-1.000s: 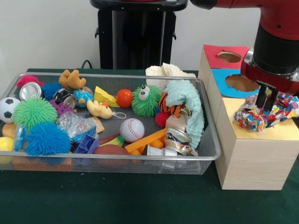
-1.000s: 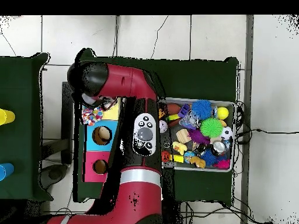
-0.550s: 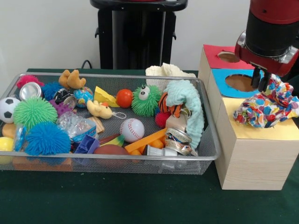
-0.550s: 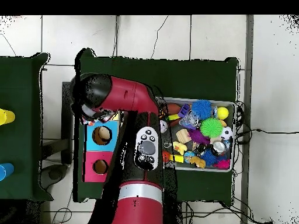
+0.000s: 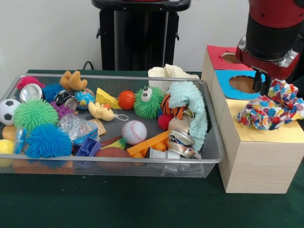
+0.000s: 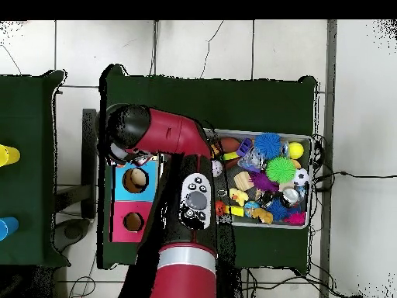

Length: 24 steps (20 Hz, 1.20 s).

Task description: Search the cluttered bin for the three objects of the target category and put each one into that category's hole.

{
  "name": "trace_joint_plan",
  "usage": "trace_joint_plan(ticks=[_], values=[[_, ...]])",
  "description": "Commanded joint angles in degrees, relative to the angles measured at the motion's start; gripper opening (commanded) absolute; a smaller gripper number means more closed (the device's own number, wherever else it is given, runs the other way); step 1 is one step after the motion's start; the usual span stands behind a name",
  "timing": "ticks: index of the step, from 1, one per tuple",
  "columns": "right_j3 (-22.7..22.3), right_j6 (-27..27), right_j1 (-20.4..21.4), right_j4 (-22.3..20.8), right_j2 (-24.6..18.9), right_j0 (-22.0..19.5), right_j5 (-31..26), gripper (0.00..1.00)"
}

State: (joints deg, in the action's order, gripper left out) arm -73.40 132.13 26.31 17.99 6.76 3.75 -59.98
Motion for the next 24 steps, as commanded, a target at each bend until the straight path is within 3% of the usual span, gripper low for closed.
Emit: trace_joint_plan(ticks=[1,6,12,16,24], values=[[-5.3,10.7,3.0,-0.2,1.1,-1.3,-4.9,0.0],[-4.4,8.8,7.1,-2.3,3.3,-2.2,-14.4,0.0],[-4.1,9.1,7.8,-2.6,3.9,-1.3,-16.3,0.0],[-1.4,10.6,5.7,-2.8,4.2,-0.7,-15.5,0.0],[11.1,8.1,-5.2,-6.3,4.7,-3.7,-14.6,0.0]])
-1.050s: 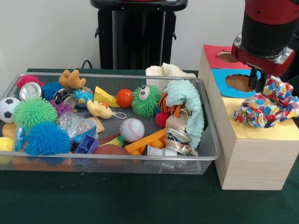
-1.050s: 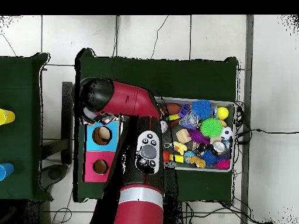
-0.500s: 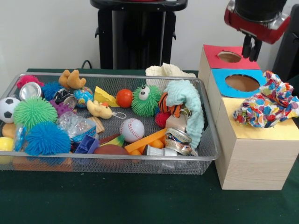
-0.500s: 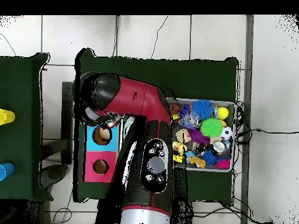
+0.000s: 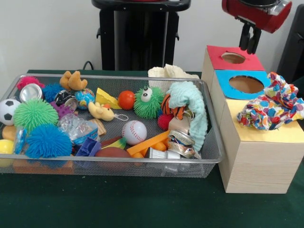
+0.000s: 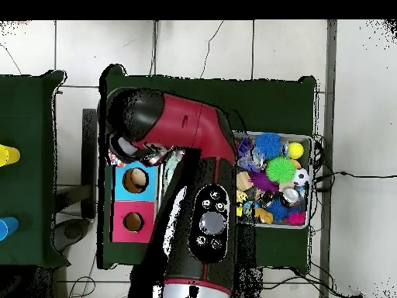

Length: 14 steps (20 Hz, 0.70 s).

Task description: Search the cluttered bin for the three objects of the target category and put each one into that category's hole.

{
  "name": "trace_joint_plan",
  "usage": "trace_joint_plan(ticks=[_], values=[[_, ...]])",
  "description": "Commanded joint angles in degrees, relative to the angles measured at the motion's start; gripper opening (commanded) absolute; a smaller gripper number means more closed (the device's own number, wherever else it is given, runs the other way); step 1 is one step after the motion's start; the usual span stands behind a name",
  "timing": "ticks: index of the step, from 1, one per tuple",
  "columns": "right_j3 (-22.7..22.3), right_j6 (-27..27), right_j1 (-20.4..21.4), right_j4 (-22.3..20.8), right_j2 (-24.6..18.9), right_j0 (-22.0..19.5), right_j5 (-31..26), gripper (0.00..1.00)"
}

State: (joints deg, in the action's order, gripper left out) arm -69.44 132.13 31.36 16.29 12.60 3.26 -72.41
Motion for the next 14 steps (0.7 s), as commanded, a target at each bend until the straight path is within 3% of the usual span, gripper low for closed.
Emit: trace_joint_plan(ticks=[1,9,11,14], values=[[8.7,7.1,-11.0,-5.2,-1.0,-3.8,-2.5,0.0],[17.5,4.8,-15.1,-6.4,-1.9,-6.3,-5.7,0.0],[17.5,5.3,-14.5,-6.0,-1.9,-6.1,-6.6,0.0],[11.3,6.6,-9.7,-4.5,-2.0,-4.4,-5.5,0.0]])
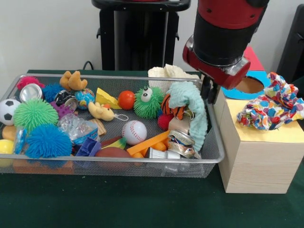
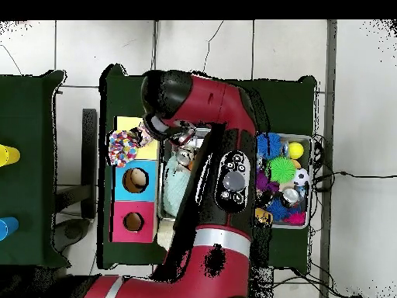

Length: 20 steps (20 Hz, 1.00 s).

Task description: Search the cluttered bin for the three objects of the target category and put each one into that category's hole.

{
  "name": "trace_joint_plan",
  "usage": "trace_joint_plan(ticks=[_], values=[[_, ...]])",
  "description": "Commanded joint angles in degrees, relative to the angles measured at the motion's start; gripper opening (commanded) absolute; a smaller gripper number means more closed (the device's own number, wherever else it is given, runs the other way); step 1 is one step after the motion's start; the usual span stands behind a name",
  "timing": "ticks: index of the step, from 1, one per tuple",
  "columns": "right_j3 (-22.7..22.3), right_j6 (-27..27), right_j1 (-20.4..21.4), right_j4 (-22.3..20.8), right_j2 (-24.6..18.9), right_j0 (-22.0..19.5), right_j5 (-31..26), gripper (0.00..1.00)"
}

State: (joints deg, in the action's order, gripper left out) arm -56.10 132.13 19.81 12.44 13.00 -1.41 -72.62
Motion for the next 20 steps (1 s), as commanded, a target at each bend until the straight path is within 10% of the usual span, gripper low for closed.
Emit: trace_joint_plan(ticks=[1,9,20], values=[[-3.9,7.2,3.1,-0.1,-2.2,0.9,-4.5,0.0],[-9.4,13.1,8.1,3.0,-2.0,5.4,-4.5,0.0],[8.7,7.5,-5.9,0.7,-3.5,1.9,-6.4,0.0]])
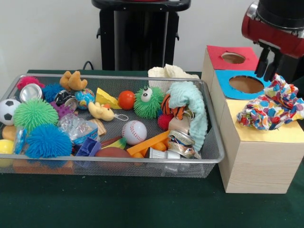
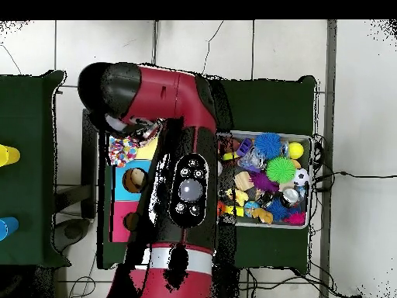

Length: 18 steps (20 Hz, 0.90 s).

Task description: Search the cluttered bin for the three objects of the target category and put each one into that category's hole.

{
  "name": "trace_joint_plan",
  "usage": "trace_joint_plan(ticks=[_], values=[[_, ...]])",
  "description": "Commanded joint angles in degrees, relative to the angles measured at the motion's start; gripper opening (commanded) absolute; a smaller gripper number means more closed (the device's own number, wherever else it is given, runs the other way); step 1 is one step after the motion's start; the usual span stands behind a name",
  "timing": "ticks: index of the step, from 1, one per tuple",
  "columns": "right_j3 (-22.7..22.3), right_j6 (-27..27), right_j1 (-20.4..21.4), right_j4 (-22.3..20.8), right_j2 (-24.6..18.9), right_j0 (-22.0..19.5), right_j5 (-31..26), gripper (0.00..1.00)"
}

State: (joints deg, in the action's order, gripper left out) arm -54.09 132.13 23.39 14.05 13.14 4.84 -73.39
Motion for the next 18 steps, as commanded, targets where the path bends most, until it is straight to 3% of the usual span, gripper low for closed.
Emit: trace_joint_plan(ticks=[1,12,18], values=[[7.0,7.2,-9.8,-0.9,-3.7,-4.5,-5.6,0.0],[5.5,8.8,-8.1,0.0,-2.9,-3.3,-6.6,0.0],[12.0,11.7,-12.4,0.7,-2.9,-3.0,-8.7,0.0]])
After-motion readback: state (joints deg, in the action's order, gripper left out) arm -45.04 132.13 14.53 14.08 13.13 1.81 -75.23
